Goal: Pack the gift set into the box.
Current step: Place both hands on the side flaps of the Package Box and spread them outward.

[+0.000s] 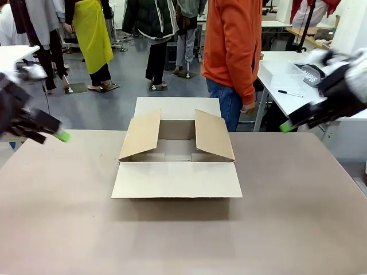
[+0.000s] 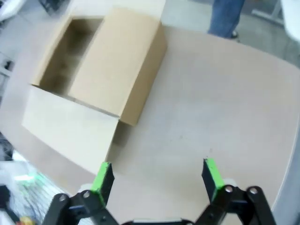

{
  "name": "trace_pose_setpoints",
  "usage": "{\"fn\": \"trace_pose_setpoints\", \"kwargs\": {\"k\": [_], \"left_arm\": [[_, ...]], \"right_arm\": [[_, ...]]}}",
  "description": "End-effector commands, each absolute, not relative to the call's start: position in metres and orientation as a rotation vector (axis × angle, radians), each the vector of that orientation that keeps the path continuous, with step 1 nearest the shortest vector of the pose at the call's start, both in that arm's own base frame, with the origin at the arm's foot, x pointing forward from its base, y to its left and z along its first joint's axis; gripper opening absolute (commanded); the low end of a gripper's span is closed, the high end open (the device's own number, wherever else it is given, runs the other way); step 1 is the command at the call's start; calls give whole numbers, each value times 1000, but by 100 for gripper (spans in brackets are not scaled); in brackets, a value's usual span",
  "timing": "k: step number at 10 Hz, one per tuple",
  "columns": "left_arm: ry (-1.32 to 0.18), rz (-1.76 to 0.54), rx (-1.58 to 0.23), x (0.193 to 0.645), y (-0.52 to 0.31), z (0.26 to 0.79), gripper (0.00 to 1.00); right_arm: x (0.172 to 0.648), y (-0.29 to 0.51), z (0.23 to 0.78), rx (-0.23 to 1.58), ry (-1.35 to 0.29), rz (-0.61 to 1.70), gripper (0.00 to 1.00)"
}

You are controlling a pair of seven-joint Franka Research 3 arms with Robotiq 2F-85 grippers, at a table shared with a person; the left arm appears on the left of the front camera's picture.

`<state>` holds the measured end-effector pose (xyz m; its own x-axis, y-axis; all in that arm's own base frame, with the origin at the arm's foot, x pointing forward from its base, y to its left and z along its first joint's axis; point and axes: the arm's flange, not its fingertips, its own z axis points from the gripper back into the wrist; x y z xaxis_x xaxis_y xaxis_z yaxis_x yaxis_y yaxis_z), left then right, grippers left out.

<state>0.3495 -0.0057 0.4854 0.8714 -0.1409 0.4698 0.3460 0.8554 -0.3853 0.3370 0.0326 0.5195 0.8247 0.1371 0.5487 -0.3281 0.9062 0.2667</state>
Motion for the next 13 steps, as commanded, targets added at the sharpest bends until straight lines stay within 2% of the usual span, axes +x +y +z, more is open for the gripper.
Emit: {"fn": "trace_pose_setpoints", "kwargs": {"k": [1, 2, 3, 4, 5, 6, 7, 12, 13], "left_arm": [[-539, -139, -890, 314, 74, 470, 100], [-661, -116, -1188, 295, 123, 462, 100], [-774, 20, -1418, 282, 165, 441, 100], [-818, 119, -1501, 278, 186, 418, 100], [-840, 209, -1506, 278, 186, 402, 100], [-848, 281, -1427, 285, 177, 396, 100], [-758, 107, -1233, 264, 210, 432, 100], [-758, 107, -1233, 264, 210, 432, 100], [-712, 122, -1235, 269, 209, 428, 100]], "right_arm": [[292, -54, 510, 723, -654, -27, 100], [283, -98, 495, 855, -670, -125, 100], [275, -141, 469, 1030, -680, -215, 100], [268, -169, 444, 1172, -723, -296, 100], [269, -184, 419, 1178, -719, -419, 100], [280, -166, 499, 926, -652, -195, 100], [280, -166, 499, 926, -652, -195, 100], [280, -166, 499, 926, -652, -195, 100], [284, -156, 503, 906, -628, -199, 100]]}}
